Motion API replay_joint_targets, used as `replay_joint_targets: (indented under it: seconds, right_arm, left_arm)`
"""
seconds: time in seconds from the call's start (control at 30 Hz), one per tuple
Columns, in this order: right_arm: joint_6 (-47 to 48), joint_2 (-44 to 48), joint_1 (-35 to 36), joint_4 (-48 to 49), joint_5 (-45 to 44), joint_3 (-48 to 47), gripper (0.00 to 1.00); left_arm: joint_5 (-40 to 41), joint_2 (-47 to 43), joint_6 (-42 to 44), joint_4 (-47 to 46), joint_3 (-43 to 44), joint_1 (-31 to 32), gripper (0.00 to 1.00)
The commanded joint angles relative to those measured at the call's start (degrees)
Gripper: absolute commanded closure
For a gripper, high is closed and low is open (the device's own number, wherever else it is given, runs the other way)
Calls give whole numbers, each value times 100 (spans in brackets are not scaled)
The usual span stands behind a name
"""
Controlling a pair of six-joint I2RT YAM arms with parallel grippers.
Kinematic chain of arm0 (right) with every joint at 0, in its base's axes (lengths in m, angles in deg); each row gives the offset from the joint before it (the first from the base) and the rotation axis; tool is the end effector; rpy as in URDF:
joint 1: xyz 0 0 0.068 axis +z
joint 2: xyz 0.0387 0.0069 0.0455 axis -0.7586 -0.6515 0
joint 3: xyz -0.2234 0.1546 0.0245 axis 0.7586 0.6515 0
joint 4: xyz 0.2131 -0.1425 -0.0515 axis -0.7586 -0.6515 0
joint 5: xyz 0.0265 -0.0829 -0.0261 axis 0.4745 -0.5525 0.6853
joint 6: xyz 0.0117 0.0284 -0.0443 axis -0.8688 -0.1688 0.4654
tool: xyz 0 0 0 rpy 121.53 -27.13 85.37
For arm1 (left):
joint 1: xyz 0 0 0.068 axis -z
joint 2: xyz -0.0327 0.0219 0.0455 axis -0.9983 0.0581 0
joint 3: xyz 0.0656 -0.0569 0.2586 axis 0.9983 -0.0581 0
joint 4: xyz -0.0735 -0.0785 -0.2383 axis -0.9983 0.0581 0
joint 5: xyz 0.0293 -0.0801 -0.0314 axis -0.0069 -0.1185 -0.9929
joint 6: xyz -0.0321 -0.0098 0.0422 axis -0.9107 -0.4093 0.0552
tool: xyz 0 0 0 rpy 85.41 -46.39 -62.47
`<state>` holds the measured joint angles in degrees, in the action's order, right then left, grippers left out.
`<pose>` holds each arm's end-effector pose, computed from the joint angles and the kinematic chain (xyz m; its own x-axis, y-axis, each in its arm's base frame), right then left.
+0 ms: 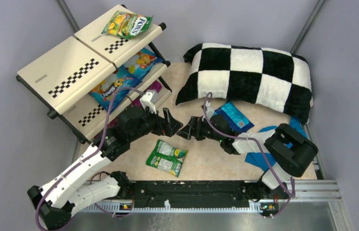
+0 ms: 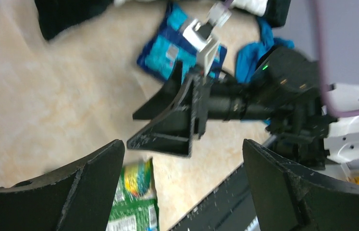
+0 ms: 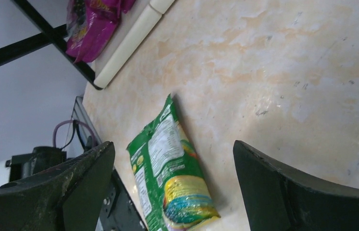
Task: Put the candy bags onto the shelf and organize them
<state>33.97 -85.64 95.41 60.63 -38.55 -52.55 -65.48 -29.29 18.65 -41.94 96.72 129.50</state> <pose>0.2070 0.2254 0.1637 -0.7742 0.2416 -0.5851 -0.3943 0.5391 0.7443 0.1396 -0.1321 0.3509 -0.5720 -0.1692 -0.8026 0.4936 0.7106 -0.5015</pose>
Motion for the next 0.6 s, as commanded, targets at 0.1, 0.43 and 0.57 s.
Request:
replay_joint_targets:
  seconds: [0.1, 0.43, 0.57]
  right_arm:
    - [86, 1016, -5, -399, 265, 469, 8]
    - [438, 1618, -10, -1547, 141, 903, 8]
    - [612, 1982, -12, -2180, -74, 883, 7]
  left_arm:
    - [-108, -308, -857, -182, -1048, 270, 1]
    - [1137, -125, -1256, -225, -2006, 1338, 1]
    - [1459, 95, -1524, -231, -2216, 1715, 1]
